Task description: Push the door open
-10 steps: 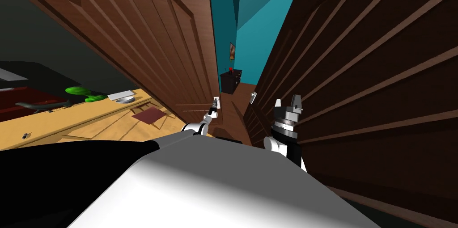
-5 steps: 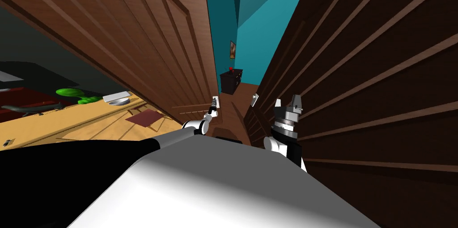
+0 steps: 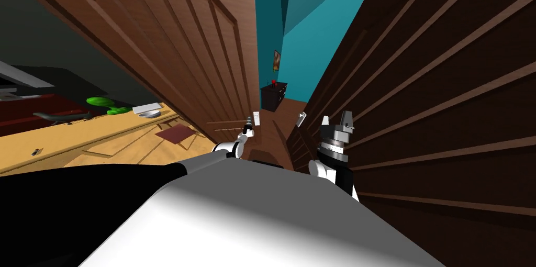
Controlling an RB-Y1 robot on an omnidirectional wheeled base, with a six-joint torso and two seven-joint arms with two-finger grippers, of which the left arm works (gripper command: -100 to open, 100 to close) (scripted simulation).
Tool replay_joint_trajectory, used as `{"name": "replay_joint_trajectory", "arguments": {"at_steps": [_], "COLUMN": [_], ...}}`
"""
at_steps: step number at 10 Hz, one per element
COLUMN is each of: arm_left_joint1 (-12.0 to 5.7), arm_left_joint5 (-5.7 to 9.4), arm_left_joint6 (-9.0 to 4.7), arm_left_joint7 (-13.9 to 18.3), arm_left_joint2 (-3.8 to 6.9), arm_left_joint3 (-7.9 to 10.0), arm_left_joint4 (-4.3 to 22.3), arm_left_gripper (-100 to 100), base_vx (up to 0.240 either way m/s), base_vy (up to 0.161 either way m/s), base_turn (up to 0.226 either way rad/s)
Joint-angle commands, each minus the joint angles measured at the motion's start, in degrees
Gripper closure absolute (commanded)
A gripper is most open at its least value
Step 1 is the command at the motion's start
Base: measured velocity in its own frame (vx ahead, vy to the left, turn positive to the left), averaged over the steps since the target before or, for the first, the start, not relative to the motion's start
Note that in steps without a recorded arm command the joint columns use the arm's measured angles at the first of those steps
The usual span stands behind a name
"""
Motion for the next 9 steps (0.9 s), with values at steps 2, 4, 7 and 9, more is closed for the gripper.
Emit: {"name": "replay_joint_trajectory", "arguments": {"at_steps": [2,4,7,9], "arm_left_joint1": [-1.31,-1.64,-2.29,-2.31], "arm_left_joint5": [0.40,0.56,0.89,0.89], "arm_left_joint6": [-0.34,-0.23,0.00,-0.26], "arm_left_joint7": [-1.56,-2.26,-3.65,-3.65], "arm_left_joint2": [-1.41,-2.51,-5.63,-5.60], "arm_left_joint3": [0.64,0.91,1.45,1.45], "arm_left_joint4": [1.44,1.54,2.19,2.04], "arm_left_gripper": [-100,-100,-100,-100], "base_vx": [-0.192,-0.164,-0.113,-0.029], "base_vy": [-0.131,-0.143,-0.112,-0.011], "base_turn": [0.110,0.082,0.081,-0.008]}}
